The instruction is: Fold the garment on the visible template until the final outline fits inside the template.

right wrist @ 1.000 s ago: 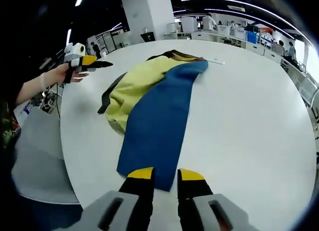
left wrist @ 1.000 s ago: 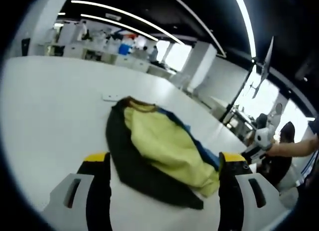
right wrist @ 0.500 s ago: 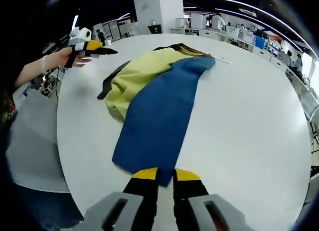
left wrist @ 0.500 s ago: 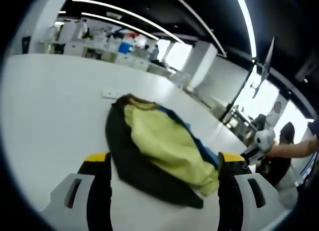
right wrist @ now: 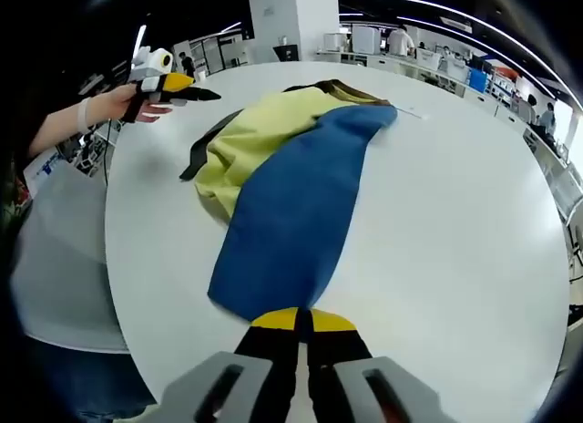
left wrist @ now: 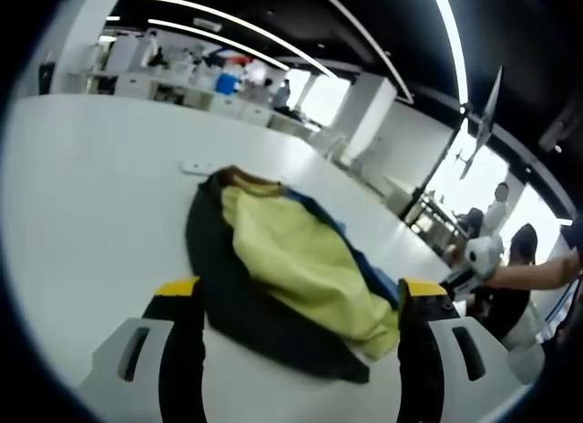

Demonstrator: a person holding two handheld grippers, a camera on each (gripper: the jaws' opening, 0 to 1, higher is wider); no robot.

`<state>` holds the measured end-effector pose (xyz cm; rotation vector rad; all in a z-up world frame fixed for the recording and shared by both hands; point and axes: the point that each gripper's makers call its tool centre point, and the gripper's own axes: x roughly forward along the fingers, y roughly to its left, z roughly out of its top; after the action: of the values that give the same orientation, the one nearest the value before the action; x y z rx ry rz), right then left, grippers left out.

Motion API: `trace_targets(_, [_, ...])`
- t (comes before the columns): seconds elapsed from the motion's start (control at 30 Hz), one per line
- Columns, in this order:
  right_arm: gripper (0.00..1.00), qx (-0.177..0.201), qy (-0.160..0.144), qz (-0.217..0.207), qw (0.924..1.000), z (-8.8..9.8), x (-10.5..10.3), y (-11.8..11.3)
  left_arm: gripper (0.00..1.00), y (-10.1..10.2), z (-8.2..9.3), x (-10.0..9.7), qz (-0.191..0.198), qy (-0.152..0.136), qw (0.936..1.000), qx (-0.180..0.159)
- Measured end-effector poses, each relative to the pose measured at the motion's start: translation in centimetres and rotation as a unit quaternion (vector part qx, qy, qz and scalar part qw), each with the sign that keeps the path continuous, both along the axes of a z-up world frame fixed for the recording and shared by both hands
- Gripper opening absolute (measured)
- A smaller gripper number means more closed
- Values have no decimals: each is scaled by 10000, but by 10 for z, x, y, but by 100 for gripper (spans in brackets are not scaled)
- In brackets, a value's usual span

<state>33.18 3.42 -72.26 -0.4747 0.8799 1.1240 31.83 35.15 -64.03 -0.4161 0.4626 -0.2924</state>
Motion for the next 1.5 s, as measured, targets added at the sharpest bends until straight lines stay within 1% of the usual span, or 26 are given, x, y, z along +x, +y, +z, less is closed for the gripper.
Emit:
trace_targets(0.1, [0,65,-30,-23,10000,11,4,-3,84,0,2,1,0,-25,10000,-9])
trace_targets(0.13, [0,59,-107,-40,9999,17,9,-6,84,1,3,1,3,-32,10000,-12])
trace_targets(0.27, [0,76,-243,-217,9994,37,31,-20,84,3,4,0,21,-49,10000,-11])
trace_targets(0.4, [0,-54,-398,-410,9984,47,53,-38,83,3,4,0,32,-42,10000,-10])
trace_targets(0.47, [0,-156,-471,-500,9975,49,63,-47,83,2,3,0,26,-36,10000,-16])
trace_targets(0.57, [0,-298,-491,-648,9962,50,81,-62,83,1,3,1,16,-44,10000,-34])
trace_targets(0.73, [0,-525,-463,-861,9938,49,103,-80,83,0,2,2,17,-47,10000,-57])
trace_targets(0.87, [0,-776,-419,-993,9911,43,121,-97,83,1,0,2,16,-21,10000,-55])
trace_targets(0.97, [0,-879,-408,-1090,9893,40,133,-106,83,1,-2,3,11,-7,10000,-60])
trace_targets(1.1, [0,-1158,-370,-1244,9848,32,155,-122,83,1,-3,4,10,2,10000,-76])
trace_targets(1.13, [0,-1255,-364,-1350,9822,30,163,-129,83,2,-4,5,13,2,10000,-84])
trace_targets(1.23, [0,-1349,-397,-1464,9792,29,182,-136,82,3,-5,6,26,8,10000,-95])
trace_targets(1.37, [0,-1375,-399,-1614,9764,30,203,-141,82,5,-10,7,42,50,9999,-98])
trace_targets(1.5, [0,-1438,-421,-1710,9738,28,218,-146,82,5,-10,9,58,39,9999,-120])
